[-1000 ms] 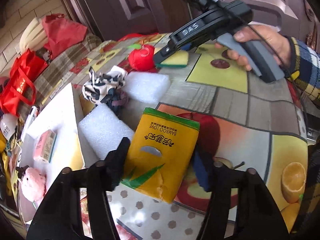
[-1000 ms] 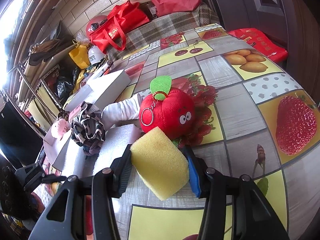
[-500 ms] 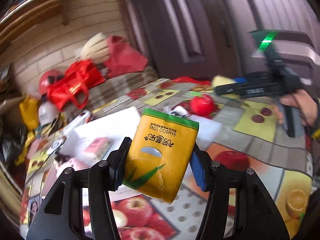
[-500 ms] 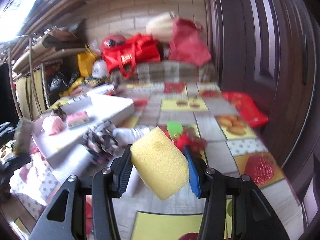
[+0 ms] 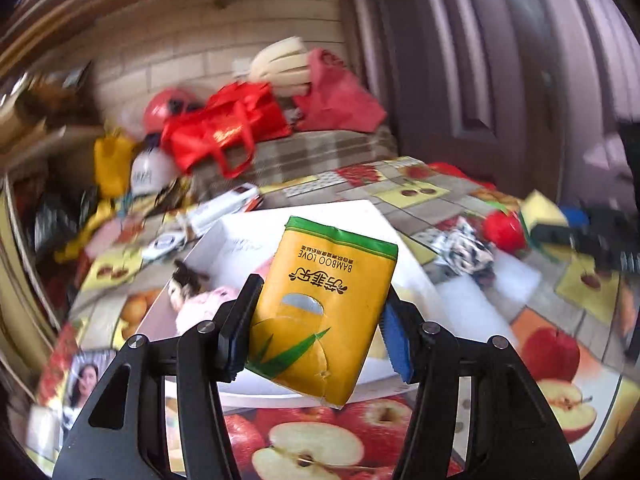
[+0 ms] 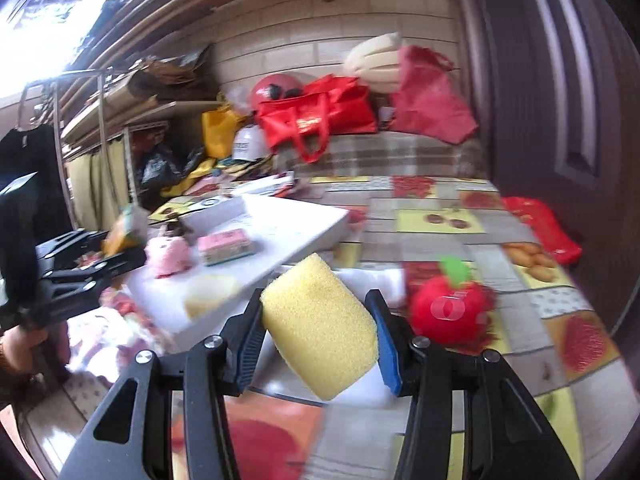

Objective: Organize soft objects
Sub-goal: 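Lift the tissue bag over the tray with the left tool while the right tool holds the sponge, then lower the tissue bag into the tray and open the left tool while the right tool releases the sponge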

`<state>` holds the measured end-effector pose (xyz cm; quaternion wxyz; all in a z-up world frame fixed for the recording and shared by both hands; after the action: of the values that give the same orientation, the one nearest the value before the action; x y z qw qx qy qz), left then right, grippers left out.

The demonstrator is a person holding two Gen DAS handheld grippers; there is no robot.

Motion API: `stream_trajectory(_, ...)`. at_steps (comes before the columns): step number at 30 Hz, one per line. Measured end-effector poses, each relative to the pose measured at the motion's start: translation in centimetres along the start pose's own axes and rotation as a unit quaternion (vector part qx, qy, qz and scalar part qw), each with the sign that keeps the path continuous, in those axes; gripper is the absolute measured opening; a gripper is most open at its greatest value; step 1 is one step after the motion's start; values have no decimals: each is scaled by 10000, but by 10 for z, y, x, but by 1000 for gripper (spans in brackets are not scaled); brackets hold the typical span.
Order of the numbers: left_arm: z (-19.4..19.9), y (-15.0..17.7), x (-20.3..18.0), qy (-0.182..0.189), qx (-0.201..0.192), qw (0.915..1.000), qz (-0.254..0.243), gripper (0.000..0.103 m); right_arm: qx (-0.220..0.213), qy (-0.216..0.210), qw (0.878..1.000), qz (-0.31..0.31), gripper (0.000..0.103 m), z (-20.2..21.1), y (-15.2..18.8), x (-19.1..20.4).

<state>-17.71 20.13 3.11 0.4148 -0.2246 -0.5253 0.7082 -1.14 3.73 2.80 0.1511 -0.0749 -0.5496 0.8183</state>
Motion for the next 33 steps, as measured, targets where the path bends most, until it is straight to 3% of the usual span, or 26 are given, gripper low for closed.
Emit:
stream_trajectory(7, -6, 0, 40, -330, -57, 9982, 504, 56, 4, -103, 9999, 28, 49, -28, -5, 36)
stream_trajectory(13, -21, -1, 54, -618, 11, 9973, 398, 56, -138, 10, 9997, 182, 49, -43, -11, 58)
stream_trajectory(20, -35, 0, 74, -772, 145, 9947, 662, 56, -132, -83, 9993, 348, 49, -65, -19, 83)
stream_trajectory(24, -45, -5, 68, -856, 182, 9950, 474, 56, -71, -185, 9992, 360, 49, -85, -26, 99)
stream_trajectory(28, -59, -10, 59, -901, 223, 9954, 246, 56, -25, -152, 9993, 334, 49, -101, -32, 104)
stream_trajectory(33, -75, -11, 75, -1017, 407, 9922, 595, 56, 201, -80, 9997, -132, 50, -122, -36, 89)
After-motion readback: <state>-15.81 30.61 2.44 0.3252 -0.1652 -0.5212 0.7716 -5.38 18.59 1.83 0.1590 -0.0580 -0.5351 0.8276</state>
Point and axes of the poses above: each gripper's, at about its wrist camera, not at the fingertips, and z roughly against the way its jaws point, x to its left, y to its underside, the point moved 4 cm from there along -z, roughly the way its jaws point, and after that the axes turned 3 degrees about -y, right-handed, at the moved point
